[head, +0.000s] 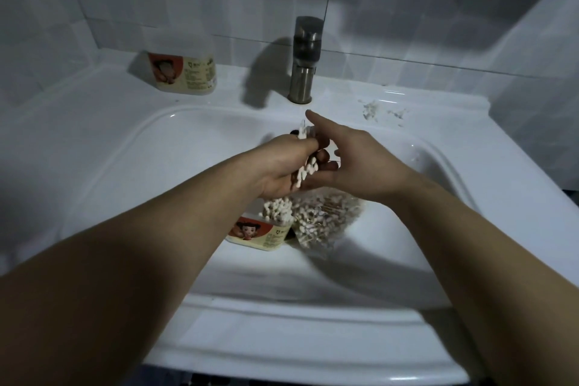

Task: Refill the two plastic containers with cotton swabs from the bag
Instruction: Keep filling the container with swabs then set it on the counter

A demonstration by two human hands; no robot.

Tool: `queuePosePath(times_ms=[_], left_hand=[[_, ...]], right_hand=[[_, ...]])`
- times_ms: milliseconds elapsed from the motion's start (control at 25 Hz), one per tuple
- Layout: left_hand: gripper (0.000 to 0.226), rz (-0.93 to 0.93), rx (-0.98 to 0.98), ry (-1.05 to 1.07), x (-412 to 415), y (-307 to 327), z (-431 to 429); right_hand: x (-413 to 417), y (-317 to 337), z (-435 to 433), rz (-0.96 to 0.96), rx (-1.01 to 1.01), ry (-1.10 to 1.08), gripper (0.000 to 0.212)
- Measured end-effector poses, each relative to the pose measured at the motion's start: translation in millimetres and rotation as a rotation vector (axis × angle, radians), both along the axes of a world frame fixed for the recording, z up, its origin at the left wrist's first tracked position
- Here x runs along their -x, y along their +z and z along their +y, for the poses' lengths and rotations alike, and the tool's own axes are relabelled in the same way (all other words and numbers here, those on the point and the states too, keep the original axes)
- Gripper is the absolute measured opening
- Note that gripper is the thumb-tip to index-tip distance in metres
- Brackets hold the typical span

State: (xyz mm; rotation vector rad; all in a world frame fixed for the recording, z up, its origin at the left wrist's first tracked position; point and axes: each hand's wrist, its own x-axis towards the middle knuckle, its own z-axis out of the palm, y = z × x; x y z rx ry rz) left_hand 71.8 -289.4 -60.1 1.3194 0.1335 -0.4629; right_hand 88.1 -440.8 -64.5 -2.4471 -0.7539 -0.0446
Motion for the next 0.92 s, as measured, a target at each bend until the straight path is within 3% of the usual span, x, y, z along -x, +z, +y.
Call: queuePosePath(times_ms=[200,440,640,800,920], left_hand=[[0.018,-0.026,-0.069,0.02,2.2,-0.4,-2.6],[0.02,-0.006,-0.072,-0.008,3.8,-2.7,-6.4],[0.016,-0.049,-0.132,-0.018,5.5,-1.9,-5.9],[0.019,-0.068,-0.156,-0.04,9.6,-0.6,-9.2],[0.023,-0.072,-0.158,-0.027,7.7,-2.4,-9.3]], right_hand=[[1.0,-4.4,2.1,0.093,-0.064,0.092,0.128],[0.9,2.7,5.7,-0.116,0.045,0.018,0.09],[1.6,0.6,3.3,-0.017,-0.048,0.114,0.113],[-3.2,-1.6,4.5,-0.16,0.056,0.1,0.084],[-3.6,-1.7,5.2,-0.143,0.074,0.072,0.084]])
